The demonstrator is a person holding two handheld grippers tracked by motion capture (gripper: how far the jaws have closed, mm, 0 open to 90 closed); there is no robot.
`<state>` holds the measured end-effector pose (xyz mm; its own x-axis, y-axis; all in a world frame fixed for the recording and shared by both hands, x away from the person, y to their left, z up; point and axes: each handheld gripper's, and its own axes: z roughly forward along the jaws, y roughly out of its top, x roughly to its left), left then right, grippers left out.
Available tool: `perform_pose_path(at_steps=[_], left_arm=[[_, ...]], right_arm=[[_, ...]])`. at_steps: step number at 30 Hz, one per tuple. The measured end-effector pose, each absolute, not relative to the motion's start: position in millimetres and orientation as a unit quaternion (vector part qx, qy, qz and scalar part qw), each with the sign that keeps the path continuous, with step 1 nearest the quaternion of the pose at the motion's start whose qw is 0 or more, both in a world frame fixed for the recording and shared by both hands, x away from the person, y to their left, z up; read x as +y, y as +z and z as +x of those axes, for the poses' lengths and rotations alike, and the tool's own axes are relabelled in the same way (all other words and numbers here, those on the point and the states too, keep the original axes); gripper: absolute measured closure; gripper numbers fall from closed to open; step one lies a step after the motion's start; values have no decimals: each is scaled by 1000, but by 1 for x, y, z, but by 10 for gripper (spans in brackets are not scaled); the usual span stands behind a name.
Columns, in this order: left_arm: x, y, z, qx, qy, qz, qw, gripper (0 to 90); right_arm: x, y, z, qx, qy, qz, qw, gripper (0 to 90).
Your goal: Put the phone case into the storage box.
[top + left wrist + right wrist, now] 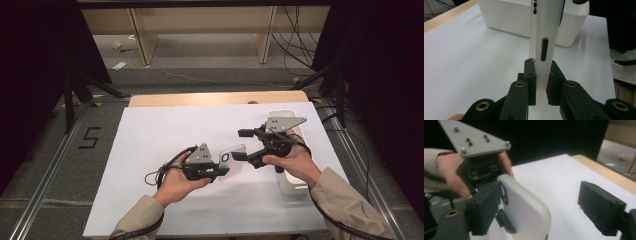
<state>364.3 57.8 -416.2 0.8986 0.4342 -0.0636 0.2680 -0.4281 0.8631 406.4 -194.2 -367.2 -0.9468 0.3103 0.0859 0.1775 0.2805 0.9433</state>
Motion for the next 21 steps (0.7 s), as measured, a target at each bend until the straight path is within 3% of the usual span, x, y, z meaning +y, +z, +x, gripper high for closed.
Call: perform_pose_path(at_steps=[12,21], left_arm=[[59,-413,365,305,129,811,483,804],[55,-413,365,349,127,794,482,804]], right_arm=[[-194,-367,405,772,596,193,113,99],[-184,-374,402,770,586,214,135,25]])
